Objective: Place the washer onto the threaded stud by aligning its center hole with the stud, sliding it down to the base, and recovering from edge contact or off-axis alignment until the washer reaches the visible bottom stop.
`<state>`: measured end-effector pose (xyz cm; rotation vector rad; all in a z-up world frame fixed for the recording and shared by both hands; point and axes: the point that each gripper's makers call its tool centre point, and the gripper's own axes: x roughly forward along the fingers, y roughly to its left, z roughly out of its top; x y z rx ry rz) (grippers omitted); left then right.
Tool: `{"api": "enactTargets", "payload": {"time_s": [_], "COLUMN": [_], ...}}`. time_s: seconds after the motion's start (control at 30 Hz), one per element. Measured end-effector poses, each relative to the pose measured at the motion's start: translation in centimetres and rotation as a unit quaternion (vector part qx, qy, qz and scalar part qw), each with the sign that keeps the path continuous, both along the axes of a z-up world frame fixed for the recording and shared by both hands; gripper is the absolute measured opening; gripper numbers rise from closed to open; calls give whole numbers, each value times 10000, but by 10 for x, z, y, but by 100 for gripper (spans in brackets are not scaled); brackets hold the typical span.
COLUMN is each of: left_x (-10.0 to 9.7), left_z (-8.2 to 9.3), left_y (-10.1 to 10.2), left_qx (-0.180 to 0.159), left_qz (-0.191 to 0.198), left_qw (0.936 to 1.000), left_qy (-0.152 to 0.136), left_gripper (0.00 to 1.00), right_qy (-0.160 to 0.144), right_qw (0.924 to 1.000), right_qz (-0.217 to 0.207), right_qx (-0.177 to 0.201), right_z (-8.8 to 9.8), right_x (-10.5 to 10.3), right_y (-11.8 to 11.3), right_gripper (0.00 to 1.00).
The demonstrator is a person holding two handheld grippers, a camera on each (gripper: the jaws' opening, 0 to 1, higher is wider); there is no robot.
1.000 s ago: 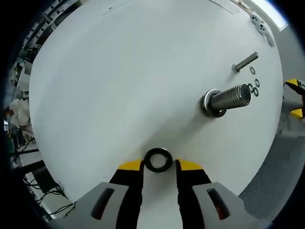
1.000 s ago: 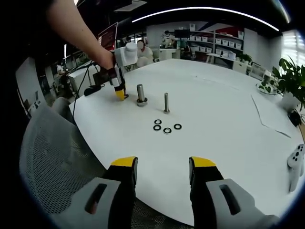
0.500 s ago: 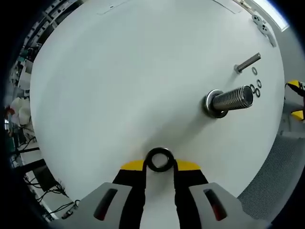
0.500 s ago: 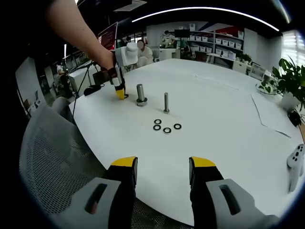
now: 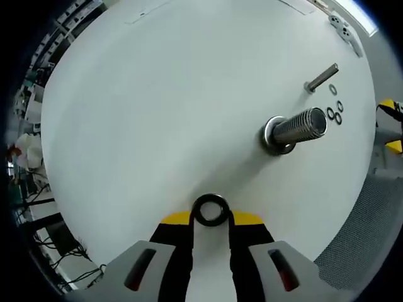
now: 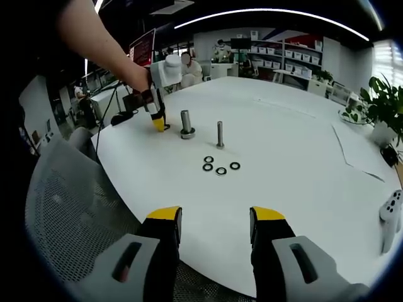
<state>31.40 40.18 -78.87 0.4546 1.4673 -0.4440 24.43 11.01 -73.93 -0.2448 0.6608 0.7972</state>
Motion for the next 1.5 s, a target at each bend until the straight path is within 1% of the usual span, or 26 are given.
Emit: {"api": "enactTargets", "payload": {"time_s": [0.03, 0.1, 0.2, 0.23, 0.33, 0.43, 0.6, 0.7, 0.97, 1.07, 1.2, 1.33, 1.5], "left_x": [-2, -5, -8, -10, -16, -16, -14, -11, 2, 6, 7, 13, 22], "left_z": [0, 0, 1, 1, 1, 1, 4, 10, 35, 46, 55, 67, 80], "left_y": [-2, -8, -13, -18, -23, -26, -28, -32, -40, -41, -44, -50, -64], "left_qx": [1, 41, 2, -100, -104, -210, -277, -355, -528, -540, -541, -602, -643], "left_qz": [-18, -222, -238, -241, -368, -315, -358, -358, -419, -461, -536, -575, -713], "left_qw": [10000, 9997, 9997, 9997, 9993, 9993, 9990, 9986, 9965, 9956, 9945, 9930, 9907], "left_qy": [21, 53, 56, 32, 27, 72, -24, -129, -497, -609, -714, -841, -969], "left_gripper": [18, 18, 18, 18, 18, 18, 18, 18, 18, 18, 18, 18, 18], "right_qy": [-6, 3, 2, 3, 6, 18, 37, 53, 88, 90, 90, 77, 85], "right_qw": [10000, 10000, 10000, 10000, 10000, 10000, 9999, 9999, 9999, 9999, 9999, 9999, 9999], "right_qz": [6, 0, 14, 17, 27, 33, 69, 95, 129, 126, 122, 116, 118], "right_qx": [-11, 0, 25, 31, 45, 42, 63, 77, 67, 66, 65, 72, 62], "right_z": [0, 0, 1, 1, 1, 1, 0, 0, -1, -1, -1, -1, -1], "right_x": [0, 0, 0, -1, -1, -1, -2, -3, -4, -5, -5, -5, -5], "right_y": [0, 0, 1, 1, 2, 2, 3, 4, 5, 4, 4, 4, 4], "right_gripper": [46, 46, 46, 46, 46, 46, 46, 46, 46, 46, 46, 46, 46]}}
